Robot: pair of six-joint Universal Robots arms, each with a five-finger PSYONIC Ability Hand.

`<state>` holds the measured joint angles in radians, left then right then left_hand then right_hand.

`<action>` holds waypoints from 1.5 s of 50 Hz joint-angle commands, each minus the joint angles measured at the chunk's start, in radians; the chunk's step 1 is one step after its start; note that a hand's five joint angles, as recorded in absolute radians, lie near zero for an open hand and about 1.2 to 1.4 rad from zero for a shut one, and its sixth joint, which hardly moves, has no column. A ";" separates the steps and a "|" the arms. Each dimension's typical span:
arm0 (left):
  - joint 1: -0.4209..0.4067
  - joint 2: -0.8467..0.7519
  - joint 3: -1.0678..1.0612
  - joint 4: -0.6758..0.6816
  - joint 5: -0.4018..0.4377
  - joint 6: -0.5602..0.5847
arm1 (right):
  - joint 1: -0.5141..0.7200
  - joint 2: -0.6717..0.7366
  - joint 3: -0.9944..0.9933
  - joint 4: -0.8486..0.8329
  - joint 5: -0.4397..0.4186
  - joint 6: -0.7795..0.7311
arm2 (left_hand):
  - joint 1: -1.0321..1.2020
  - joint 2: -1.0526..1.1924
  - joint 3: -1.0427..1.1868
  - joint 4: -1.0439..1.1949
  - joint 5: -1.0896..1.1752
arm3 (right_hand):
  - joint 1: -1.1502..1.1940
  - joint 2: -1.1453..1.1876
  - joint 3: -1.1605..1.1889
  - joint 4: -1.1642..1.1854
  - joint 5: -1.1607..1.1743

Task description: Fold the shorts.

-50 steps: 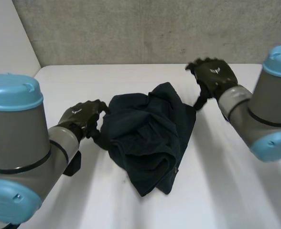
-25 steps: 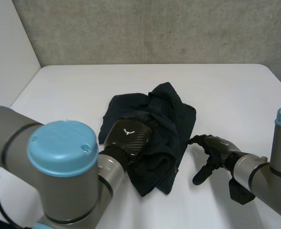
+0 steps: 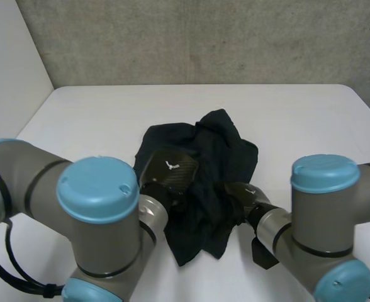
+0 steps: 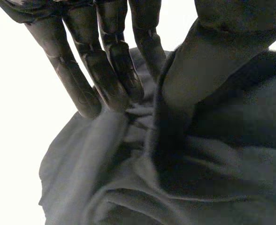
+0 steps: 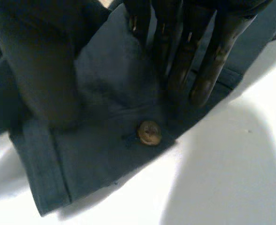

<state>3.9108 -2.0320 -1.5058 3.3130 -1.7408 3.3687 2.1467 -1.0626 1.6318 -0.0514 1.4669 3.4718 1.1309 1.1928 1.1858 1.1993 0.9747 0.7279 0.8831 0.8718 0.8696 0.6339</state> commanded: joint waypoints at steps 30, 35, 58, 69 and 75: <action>0.490 0.170 -0.111 0.043 0.147 0.037 | -0.044 0.052 -0.394 -0.064 0.109 -0.928 | -0.167 -0.229 -0.222 -0.236 -0.186 | 0.668 0.513 0.524 0.527 0.588; 0.484 0.164 -0.123 0.053 0.150 0.064 | -0.031 0.065 -0.403 -0.059 0.101 -0.918 | -0.806 -0.868 -0.861 -0.874 -0.824 | 0.668 0.513 0.524 0.527 0.588; 0.389 0.553 -0.453 -0.029 0.199 0.074 | -0.113 -0.292 -0.179 0.333 -0.051 -0.723 | -0.674 -0.736 -0.729 -0.742 -0.692 | -0.373 -0.528 -0.517 -0.515 -0.454; 0.355 0.356 -0.524 -0.003 0.202 0.072 | -0.126 -0.293 0.069 0.239 -0.083 -0.525 | -0.718 -0.780 -0.772 -0.786 -0.736 | -0.323 -0.478 -0.467 -0.465 -0.403; 0.364 0.234 -0.507 0.112 0.195 0.074 | -0.111 -0.266 0.180 0.033 -0.076 -0.462 | -0.721 -0.783 -0.776 -0.789 -0.739 | -0.323 -0.478 -0.467 -0.465 -0.403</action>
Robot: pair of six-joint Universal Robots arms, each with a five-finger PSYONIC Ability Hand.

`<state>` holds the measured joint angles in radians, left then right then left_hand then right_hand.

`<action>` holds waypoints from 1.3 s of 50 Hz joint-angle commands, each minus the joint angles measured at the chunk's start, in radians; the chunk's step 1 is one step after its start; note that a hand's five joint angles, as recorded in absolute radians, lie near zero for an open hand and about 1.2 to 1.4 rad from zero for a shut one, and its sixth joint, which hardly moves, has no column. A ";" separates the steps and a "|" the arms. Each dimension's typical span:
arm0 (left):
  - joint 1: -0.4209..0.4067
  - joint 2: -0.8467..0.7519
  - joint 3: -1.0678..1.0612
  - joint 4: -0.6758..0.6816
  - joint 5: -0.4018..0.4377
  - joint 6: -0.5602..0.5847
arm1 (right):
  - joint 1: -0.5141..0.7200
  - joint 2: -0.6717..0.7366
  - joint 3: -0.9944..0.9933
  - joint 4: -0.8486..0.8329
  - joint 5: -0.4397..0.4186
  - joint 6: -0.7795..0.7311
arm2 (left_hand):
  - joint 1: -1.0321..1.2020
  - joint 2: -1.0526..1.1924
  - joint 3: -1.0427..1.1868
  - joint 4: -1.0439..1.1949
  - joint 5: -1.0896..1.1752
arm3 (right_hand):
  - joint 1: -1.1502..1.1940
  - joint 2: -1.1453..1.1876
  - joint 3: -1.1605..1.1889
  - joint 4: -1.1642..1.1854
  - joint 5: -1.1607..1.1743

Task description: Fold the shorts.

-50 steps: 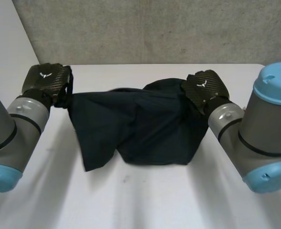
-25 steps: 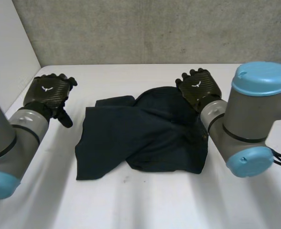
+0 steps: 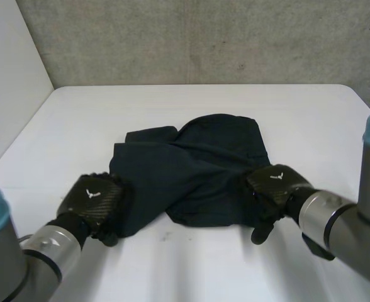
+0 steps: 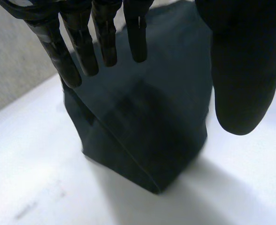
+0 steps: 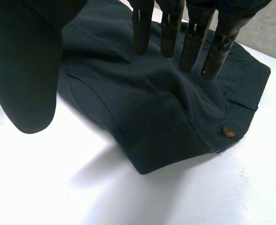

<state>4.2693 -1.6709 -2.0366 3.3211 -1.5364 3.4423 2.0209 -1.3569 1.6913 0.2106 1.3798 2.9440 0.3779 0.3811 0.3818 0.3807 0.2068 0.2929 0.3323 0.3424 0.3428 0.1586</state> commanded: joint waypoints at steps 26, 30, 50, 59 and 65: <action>-0.008 -0.308 0.168 0.192 -0.087 0.003 | 0.013 0.246 0.027 -0.464 0.143 -0.028 | 1.018 1.015 1.014 1.016 1.015 | 1.103 1.064 1.054 1.054 1.063; 0.000 -0.180 0.168 0.202 -0.090 0.003 | 0.005 0.194 -0.013 -0.427 0.140 -0.100 | 1.018 1.015 1.014 1.016 1.015 | 1.103 1.064 1.054 1.054 1.063; 0.043 0.041 0.256 -0.034 -0.076 -0.009 | 0.018 0.143 -0.476 0.164 0.119 -0.517 | 1.018 1.015 1.014 1.016 1.015 | 1.103 1.064 1.054 1.054 1.063; 0.029 -0.255 0.415 -0.011 -0.085 0.001 | 0.025 0.337 -0.530 0.052 0.130 -0.591 | 1.018 1.015 1.014 1.016 1.015 | 1.103 1.064 1.054 1.054 1.063; 0.029 -0.361 0.669 0.043 -0.114 0.003 | 0.025 0.406 -0.642 -0.160 0.142 -0.580 | 1.018 1.015 1.014 1.016 1.015 | 1.103 1.064 1.054 1.054 1.063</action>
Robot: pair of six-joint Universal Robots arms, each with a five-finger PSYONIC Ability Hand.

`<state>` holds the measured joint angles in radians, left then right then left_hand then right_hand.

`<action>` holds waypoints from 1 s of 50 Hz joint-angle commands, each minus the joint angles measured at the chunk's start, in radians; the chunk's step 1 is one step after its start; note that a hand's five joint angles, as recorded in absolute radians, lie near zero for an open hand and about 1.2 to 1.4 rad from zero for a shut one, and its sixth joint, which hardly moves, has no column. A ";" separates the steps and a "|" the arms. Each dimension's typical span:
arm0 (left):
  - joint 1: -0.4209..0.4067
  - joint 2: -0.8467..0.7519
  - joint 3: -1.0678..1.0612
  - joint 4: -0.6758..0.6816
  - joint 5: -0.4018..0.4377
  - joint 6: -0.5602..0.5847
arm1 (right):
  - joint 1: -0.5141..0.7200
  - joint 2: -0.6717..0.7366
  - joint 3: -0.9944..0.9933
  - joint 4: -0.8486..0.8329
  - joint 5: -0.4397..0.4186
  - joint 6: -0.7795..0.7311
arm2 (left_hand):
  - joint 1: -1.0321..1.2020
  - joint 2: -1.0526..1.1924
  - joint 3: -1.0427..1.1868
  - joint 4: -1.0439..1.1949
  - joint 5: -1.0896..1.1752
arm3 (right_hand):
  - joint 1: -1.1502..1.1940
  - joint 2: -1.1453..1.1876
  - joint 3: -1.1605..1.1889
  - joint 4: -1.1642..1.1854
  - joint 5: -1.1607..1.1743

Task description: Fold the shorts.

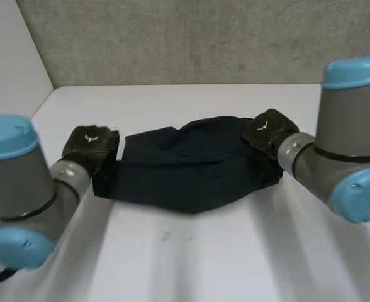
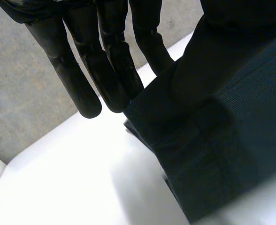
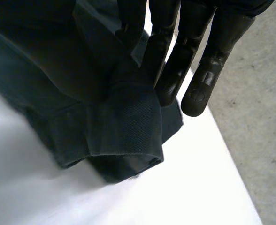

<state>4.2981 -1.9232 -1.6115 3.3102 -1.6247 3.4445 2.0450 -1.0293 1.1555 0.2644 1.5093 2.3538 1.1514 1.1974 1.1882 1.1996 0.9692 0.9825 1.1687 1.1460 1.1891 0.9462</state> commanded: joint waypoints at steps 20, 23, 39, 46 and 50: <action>-0.003 0.032 0.403 0.326 -0.135 -0.018 | 0.000 -0.003 -0.232 -0.609 -0.041 0.285 | 0.245 0.199 0.208 0.197 0.253 | 0.414 0.228 0.250 0.207 0.276; 0.000 0.038 0.300 0.315 -0.135 -0.019 | 0.000 0.015 -0.192 -0.512 -0.081 0.280 | 0.245 0.199 0.208 0.197 0.253 | 0.414 0.228 0.250 0.207 0.276; -0.069 0.015 -0.240 0.281 -0.118 -0.004 | -0.011 0.124 0.065 -0.062 -0.058 0.248 | 0.245 0.199 0.208 0.197 0.253 | 0.414 0.228 0.250 0.207 0.276; -0.083 0.059 -0.283 0.178 -0.118 0.001 | -0.014 0.055 0.144 -0.034 -0.058 0.257 | 0.245 0.199 0.208 0.197 0.253 | 0.414 0.228 0.250 0.207 0.276; -0.080 0.118 -0.303 0.083 -0.118 -0.001 | -0.040 -0.004 0.194 -0.007 -0.052 0.243 | 0.245 0.199 0.208 0.197 0.253 | 0.414 0.228 0.250 0.207 0.276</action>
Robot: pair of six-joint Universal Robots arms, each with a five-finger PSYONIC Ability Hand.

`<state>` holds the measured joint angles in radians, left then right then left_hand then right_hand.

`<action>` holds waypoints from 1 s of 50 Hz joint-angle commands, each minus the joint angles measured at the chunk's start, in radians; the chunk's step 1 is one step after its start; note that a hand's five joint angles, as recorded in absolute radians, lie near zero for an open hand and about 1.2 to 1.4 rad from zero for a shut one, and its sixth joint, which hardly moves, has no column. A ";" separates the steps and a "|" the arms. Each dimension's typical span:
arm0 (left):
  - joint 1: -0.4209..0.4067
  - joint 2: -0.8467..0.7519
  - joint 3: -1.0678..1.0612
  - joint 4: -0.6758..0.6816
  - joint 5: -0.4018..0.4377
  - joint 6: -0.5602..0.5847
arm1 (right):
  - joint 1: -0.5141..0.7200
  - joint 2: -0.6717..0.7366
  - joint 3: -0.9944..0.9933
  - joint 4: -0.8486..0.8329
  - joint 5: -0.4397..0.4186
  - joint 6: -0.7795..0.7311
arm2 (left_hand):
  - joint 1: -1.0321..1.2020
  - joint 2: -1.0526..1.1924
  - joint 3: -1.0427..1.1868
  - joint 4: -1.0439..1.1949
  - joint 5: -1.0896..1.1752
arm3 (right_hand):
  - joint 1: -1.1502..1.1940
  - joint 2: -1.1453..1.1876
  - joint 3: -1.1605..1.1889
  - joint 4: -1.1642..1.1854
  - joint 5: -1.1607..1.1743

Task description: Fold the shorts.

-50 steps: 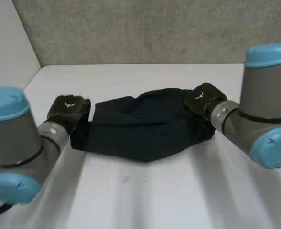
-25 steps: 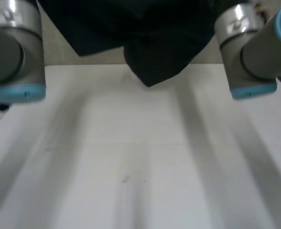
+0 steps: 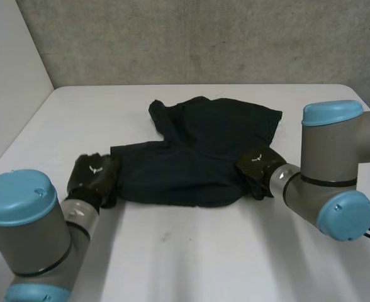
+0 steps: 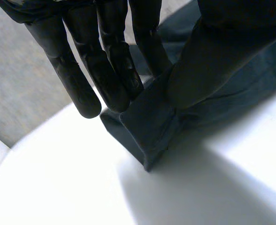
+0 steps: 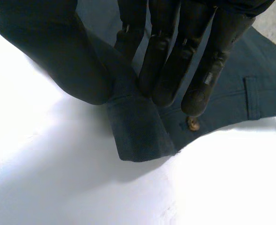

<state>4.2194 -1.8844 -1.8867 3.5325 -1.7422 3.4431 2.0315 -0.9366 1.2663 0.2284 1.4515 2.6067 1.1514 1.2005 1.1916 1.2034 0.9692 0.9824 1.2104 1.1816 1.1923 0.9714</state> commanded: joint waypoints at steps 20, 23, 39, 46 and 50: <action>-0.082 0.246 -0.055 -0.440 0.038 -0.005 | -0.042 -0.289 0.214 0.286 -0.008 -0.180 | 0.245 0.196 0.205 0.193 0.252 | 0.414 0.186 0.215 0.204 0.250; -0.082 0.205 -0.055 -0.425 0.036 -0.004 | -0.039 -0.277 0.246 0.273 -0.005 -0.186 | 0.245 0.196 0.205 0.193 0.252 | 0.414 0.186 0.215 0.204 0.250; -0.036 -0.087 0.303 -0.158 0.035 0.057 | -0.028 -0.101 -0.029 0.054 0.035 -0.186 | 0.245 0.196 0.205 0.193 0.252 | 0.414 0.186 0.215 0.204 0.250; -0.029 -0.098 0.604 0.043 0.033 0.188 | -0.008 -0.080 -0.326 -0.188 0.082 -0.172 | 0.245 0.196 0.205 0.193 0.252 | 0.414 0.186 0.215 0.204 0.250; -0.029 -0.079 0.737 0.235 0.027 0.222 | 0.004 -0.126 -0.381 -0.581 0.087 -0.146 | 0.245 0.196 0.205 0.193 0.252 | 0.414 0.186 0.215 0.204 0.250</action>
<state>4.1903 -1.9869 -1.3613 3.5225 -1.7087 3.5968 2.0160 -1.0173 1.0174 0.1111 1.5245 2.4308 1.1514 1.2005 1.1920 1.2037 0.9692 0.9825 1.2108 1.1816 1.1924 0.9715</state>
